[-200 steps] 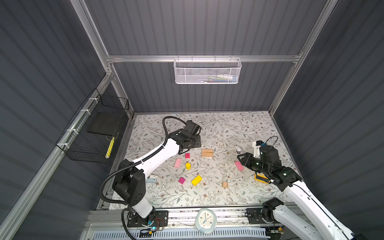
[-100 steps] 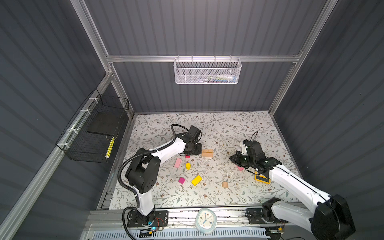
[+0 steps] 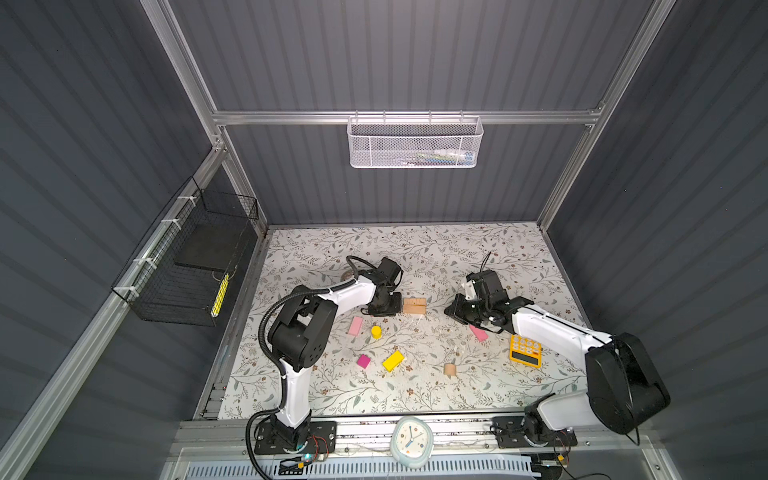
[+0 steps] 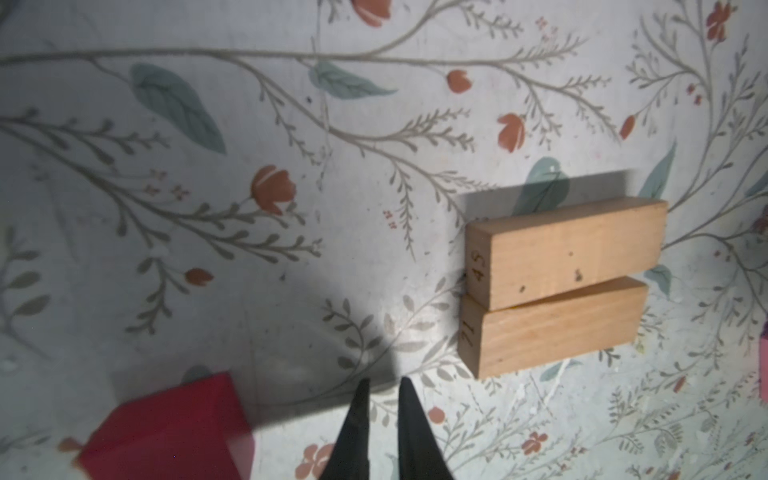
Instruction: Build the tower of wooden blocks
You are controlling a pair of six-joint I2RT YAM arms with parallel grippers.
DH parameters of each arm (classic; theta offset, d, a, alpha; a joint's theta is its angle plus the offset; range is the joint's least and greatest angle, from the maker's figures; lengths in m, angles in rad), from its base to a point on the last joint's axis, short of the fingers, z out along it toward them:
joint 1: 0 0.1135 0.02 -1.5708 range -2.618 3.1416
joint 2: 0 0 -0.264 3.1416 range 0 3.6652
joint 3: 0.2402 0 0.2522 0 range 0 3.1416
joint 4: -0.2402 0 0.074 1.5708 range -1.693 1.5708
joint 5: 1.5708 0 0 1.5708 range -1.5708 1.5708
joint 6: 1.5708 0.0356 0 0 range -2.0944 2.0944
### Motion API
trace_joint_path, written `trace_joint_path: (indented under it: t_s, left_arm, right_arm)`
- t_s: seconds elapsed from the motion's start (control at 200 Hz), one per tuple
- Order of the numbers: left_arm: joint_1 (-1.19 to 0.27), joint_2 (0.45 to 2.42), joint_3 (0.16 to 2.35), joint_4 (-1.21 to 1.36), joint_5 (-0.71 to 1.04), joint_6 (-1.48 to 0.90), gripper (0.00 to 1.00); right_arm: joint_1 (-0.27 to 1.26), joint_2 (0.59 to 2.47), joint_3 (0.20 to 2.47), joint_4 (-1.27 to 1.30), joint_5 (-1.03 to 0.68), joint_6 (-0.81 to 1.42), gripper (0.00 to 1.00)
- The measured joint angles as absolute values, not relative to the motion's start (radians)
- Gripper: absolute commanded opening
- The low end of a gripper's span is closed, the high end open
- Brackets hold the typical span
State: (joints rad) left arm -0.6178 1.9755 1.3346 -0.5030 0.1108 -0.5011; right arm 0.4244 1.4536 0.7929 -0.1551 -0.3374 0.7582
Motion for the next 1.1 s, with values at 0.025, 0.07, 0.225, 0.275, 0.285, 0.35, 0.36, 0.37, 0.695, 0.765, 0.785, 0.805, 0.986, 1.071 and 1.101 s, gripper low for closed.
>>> trace_joint_path:
  t_s: [0.025,0.07,0.225,0.275,0.285,0.35,0.36,0.37,0.695,0.765,0.785,0.805,0.986,1.071,1.101]
  left_arm:
    - [-0.618,1.976,1.335,-0.501,0.113,-0.502,0.14]
    - [-0.618,1.978,1.334,-0.496,0.117,-0.505,0.14]
    - [-0.618,1.988,1.334,-0.476,0.136,-0.514,0.13]
    - [-0.618,1.988,1.334,-0.471,0.142,-0.519,0.12]
    - [-0.618,1.988,1.334,-0.470,0.144,-0.520,0.12]
    - [-0.618,1.988,1.332,-0.465,0.152,-0.527,0.12]
    - [-0.618,1.988,1.332,-0.464,0.152,-0.527,0.12]
    - [-0.618,1.988,1.332,-0.463,0.154,-0.529,0.12]
    - [-0.618,1.988,1.301,-0.395,0.210,-0.569,0.11]
    - [-0.618,1.988,1.296,-0.383,0.215,-0.574,0.11]
    - [-0.618,1.988,1.295,-0.379,0.216,-0.577,0.11]
    - [-0.618,1.988,1.294,-0.377,0.218,-0.577,0.11]
    - [-0.618,1.988,1.283,-0.351,0.234,-0.591,0.10]
    - [-0.618,1.988,1.282,-0.346,0.237,-0.596,0.10]
    - [-0.618,1.988,1.281,-0.346,0.237,-0.598,0.10]
  right_arm:
    - [0.426,1.464,0.796,-0.152,-0.342,0.758,0.00]
    - [0.429,1.480,0.801,-0.144,-0.349,0.758,0.00]
    - [0.436,1.539,0.806,-0.120,-0.369,0.758,0.00]
    - [0.439,1.559,0.809,-0.119,-0.374,0.759,0.00]
    - [0.439,1.562,0.810,-0.118,-0.374,0.758,0.00]
    - [0.441,1.588,0.817,-0.113,-0.380,0.758,0.00]
    - [0.441,1.592,0.818,-0.113,-0.381,0.758,0.00]
    - [0.441,1.595,0.820,-0.112,-0.381,0.758,0.00]
    - [0.442,1.684,0.880,-0.095,-0.398,0.747,0.00]
    - [0.442,1.700,0.888,-0.091,-0.401,0.745,0.00]
    - [0.442,1.705,0.890,-0.089,-0.402,0.744,0.00]
    - [0.442,1.711,0.893,-0.089,-0.402,0.743,0.00]
    - [0.442,1.750,0.902,-0.081,-0.408,0.740,0.00]
    - [0.442,1.758,0.906,-0.080,-0.411,0.740,0.00]
    - [0.442,1.760,0.908,-0.078,-0.413,0.740,0.00]
